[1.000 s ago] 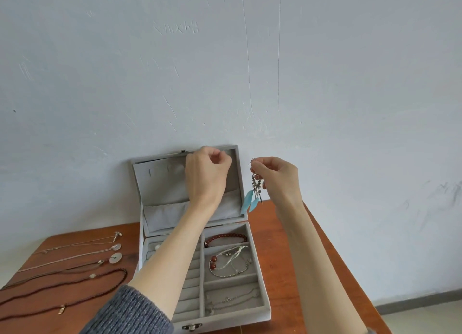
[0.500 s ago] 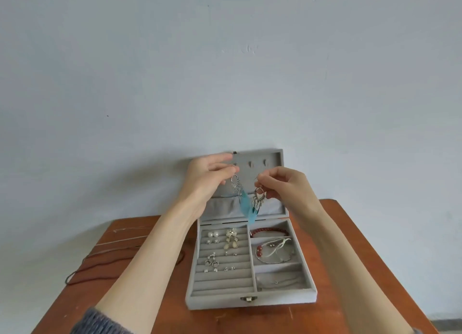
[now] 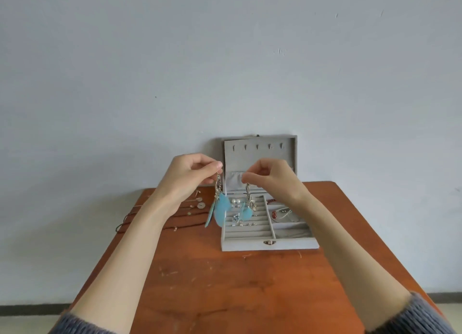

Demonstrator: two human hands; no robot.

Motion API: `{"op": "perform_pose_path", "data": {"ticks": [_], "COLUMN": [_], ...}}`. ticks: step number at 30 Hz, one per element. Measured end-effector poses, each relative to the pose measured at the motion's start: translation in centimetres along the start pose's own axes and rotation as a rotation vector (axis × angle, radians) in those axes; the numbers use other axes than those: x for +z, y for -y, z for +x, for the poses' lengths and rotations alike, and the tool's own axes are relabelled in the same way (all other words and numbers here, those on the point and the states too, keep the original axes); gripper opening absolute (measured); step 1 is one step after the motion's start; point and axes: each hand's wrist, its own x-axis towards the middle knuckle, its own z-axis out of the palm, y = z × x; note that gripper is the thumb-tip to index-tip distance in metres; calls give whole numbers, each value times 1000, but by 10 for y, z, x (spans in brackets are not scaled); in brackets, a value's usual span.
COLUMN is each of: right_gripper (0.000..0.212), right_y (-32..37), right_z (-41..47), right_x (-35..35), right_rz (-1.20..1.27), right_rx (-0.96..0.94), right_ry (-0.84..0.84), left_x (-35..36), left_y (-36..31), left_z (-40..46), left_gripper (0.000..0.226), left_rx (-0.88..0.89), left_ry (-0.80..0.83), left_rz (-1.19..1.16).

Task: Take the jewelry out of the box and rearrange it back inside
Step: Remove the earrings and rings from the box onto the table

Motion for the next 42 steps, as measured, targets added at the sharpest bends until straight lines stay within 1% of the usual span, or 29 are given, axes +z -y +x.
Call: {"op": "perform_pose_path", "data": {"ticks": [4,8,11,15,18,21,23,26,29,34,36,38,42], "right_gripper": [15,17,13,15,15,13,11,11,13,11,11,14,14], "right_y": [10,12,16,30,32,22,12,2,-4,-14,-16,-16,-20], "right_z": [-14,-27,-36,-46,-44,-39,-32,-17,1,26,33,38,45], "right_x": [26,59,81,101,122,149,168,186,202,225,232,240,254], "right_rz": [-135,-154,-70,186,284,317,265,187,148,47,15,-27,-147], "right_rx": [-62,-50,36,179,287,404,442,454,462,453,438,416,374], "right_ry": [60,133,189,360,468,564,600,558,488,379,337,317,278], "left_x": [-24,-47,-68,-98,-121,-134,-139,-140,-141,-143,-145,-148,-150], "left_y": [12,30,39,47,59,79,99,126,146,163,168,173,180], "left_z": [-25,-48,-62,-76,-81,-81,-78,-68,-55,-34,-29,-25,-20], "left_gripper": [10,9,8,8,8,9,9,13,11,9,10,12,11], "left_rx": [-10,-118,-180,-229,-311,-419,-463,-493,-497,-425,-392,-363,-324], "left_ry": [-6,31,74,92,170,245,240,168,119,74,58,52,42], "left_rz": [14,5,-44,-154,-120,-73,-47,16,42,157,247,347,472]}}
